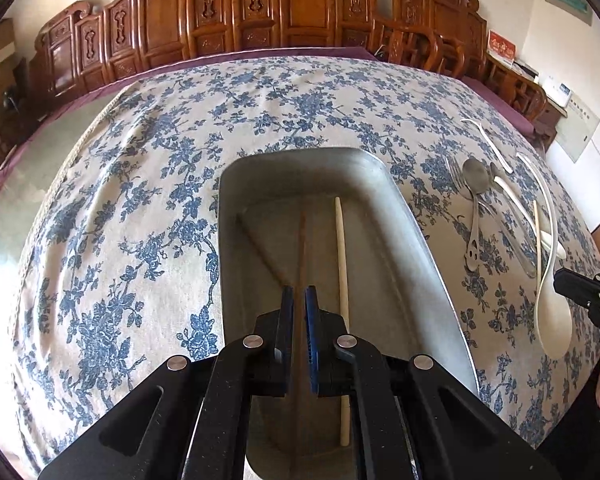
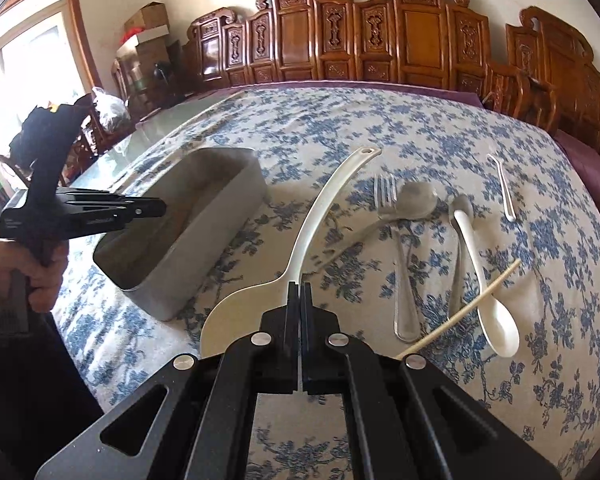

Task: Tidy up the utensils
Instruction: 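Drop the dark chopstick into the tray with the left tool while the right tool holds the spoon, then lower the large white plastic spoon into the grey tray with the right tool and open, then grasp a light wooden chopstick in the pile with the right tool, then grasp the metal spoon with the left tool while the right tool holds the chopstick, then carry the metal spoon into the grey tray with the left tool and open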

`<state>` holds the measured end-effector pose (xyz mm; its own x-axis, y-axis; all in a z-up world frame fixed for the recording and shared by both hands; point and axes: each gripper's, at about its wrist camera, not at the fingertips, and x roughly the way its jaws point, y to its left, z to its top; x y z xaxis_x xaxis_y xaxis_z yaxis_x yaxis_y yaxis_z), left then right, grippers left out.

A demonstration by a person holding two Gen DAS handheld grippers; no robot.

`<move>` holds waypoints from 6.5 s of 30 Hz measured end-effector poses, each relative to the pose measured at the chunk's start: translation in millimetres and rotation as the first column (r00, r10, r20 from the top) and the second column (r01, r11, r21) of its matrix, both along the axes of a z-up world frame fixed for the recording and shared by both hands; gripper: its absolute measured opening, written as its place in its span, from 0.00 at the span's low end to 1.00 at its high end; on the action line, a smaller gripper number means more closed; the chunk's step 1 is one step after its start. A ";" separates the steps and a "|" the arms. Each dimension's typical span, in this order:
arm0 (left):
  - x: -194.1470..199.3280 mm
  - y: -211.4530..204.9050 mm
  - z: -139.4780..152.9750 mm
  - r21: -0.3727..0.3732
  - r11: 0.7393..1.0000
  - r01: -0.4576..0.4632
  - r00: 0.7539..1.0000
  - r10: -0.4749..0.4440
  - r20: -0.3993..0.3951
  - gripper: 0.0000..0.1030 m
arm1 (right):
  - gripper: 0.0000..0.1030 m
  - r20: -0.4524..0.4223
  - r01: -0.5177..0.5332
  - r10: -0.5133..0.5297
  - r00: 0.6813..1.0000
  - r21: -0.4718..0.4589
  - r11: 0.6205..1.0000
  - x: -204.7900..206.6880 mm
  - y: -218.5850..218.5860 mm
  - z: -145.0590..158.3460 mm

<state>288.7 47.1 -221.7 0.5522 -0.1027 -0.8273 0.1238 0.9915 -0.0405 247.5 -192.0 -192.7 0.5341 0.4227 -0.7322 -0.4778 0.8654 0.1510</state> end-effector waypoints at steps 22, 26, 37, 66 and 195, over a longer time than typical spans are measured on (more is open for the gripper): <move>-12.6 44.7 33.4 -0.005 0.996 -0.085 0.991 0.085 0.104 0.13 | 0.02 0.005 -0.168 0.168 0.986 -0.029 0.985 24.0 122.6 18.5; -11.9 49.5 35.1 -0.010 0.996 -0.094 0.990 0.094 0.105 0.12 | 0.02 -0.019 -0.195 0.194 0.981 -0.048 0.980 25.1 140.5 7.1; -12.0 50.9 37.0 -0.018 0.995 -0.096 0.989 0.097 0.109 0.13 | 0.02 -0.056 -0.221 0.218 0.974 -0.074 0.972 28.7 158.9 -13.3; -26.0 -46.7 49.0 -0.048 0.998 0.051 0.985 -0.042 0.165 0.39 | 0.29 0.021 0.229 -0.228 0.973 -0.139 0.963 31.9 -70.9 -6.7; -9.1 -96.6 57.9 0.065 0.986 0.154 0.985 -0.159 0.073 0.05 | 0.06 0.005 0.111 -0.112 0.994 0.092 0.990 26.5 -48.5 2.9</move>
